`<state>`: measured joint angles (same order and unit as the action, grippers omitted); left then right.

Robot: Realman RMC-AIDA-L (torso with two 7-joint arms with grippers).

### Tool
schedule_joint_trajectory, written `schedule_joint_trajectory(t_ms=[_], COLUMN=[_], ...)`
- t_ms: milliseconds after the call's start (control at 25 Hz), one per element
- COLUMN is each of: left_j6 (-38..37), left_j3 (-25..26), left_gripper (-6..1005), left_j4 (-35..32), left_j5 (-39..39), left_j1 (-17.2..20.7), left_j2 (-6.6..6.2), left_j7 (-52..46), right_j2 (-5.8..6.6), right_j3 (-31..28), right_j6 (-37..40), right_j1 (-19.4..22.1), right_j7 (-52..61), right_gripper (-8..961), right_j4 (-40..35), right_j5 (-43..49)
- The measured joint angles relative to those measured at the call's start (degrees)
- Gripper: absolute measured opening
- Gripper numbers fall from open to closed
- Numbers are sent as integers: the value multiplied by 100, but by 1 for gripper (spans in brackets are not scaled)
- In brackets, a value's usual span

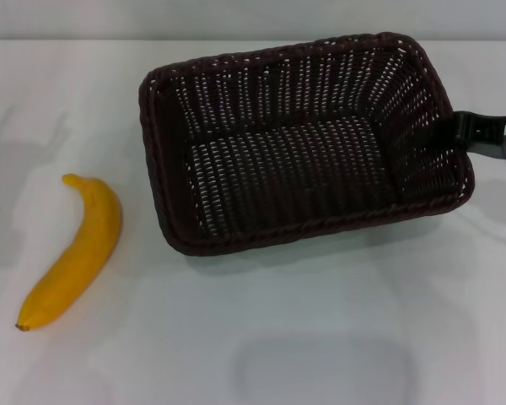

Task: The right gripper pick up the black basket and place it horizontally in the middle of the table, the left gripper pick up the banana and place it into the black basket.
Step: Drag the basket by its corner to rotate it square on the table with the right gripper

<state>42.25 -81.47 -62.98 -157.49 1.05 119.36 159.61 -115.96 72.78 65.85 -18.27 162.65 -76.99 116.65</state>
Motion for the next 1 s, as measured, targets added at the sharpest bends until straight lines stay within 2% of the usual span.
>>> schedule_joint_trajectory(t_ms=[800,1000], left_j6=[-59,-59], left_j3=[16,26], left_gripper=[859,858], left_j4=[65,90], left_j5=[-1,-1], left_j1=[-92,-99], left_j2=[0,0], left_j7=[0,0], right_j2=[39,43], right_j3=[-19,-25], right_j6=[-181,-175], right_j1=[-118,-117], right_j7=[-278,-422], right_gripper=[147,289], right_j4=[268,309], right_j5=[-299,-479])
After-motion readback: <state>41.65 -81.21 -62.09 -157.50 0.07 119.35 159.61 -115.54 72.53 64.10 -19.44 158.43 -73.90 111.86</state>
